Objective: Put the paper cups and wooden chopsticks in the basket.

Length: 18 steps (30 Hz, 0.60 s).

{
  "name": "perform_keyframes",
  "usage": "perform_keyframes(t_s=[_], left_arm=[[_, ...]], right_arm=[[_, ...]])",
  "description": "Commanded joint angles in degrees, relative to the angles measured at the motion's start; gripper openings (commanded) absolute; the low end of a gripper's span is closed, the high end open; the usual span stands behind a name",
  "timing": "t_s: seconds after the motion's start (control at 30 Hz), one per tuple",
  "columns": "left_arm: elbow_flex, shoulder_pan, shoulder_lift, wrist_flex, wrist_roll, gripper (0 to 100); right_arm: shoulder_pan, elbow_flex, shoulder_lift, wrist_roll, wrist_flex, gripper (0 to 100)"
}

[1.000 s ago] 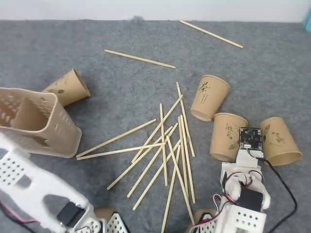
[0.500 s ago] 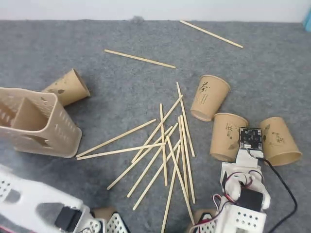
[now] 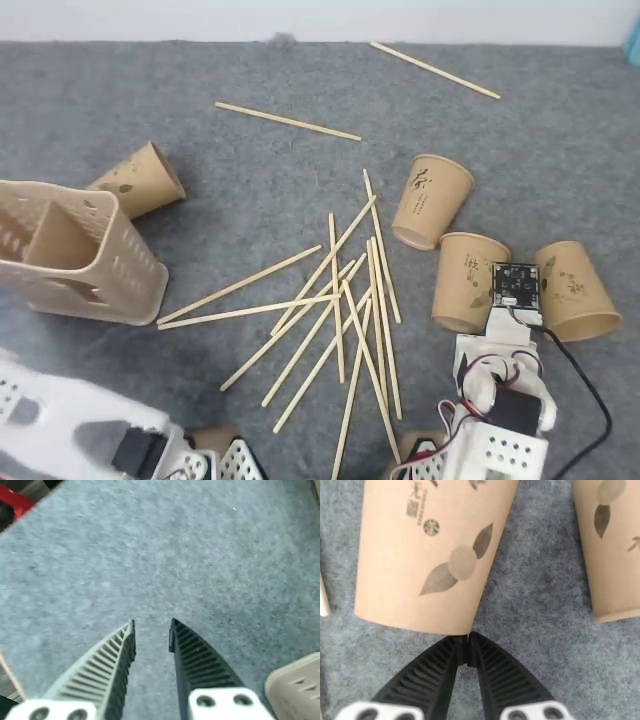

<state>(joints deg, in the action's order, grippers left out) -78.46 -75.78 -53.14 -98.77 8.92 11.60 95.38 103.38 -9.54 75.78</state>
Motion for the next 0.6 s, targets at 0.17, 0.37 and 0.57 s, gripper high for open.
perform_keyframes(t_s=[0.17, 0.37, 0.57], left_arm=[[3.8, -4.1, 13.5, -2.1, 3.4, 10], [21.4, -3.6, 25.2, -1.7, 5.5, 10], [34.9, -2.8, 31.1, 5.2, 5.5, 10]], right_arm=[[0.6, 1.1, 0.7, -0.7, -0.7, 0.8], [0.6, 1.1, 0.7, -0.7, -0.7, 0.8], [0.6, 1.1, 0.7, -0.7, -0.7, 0.8]])
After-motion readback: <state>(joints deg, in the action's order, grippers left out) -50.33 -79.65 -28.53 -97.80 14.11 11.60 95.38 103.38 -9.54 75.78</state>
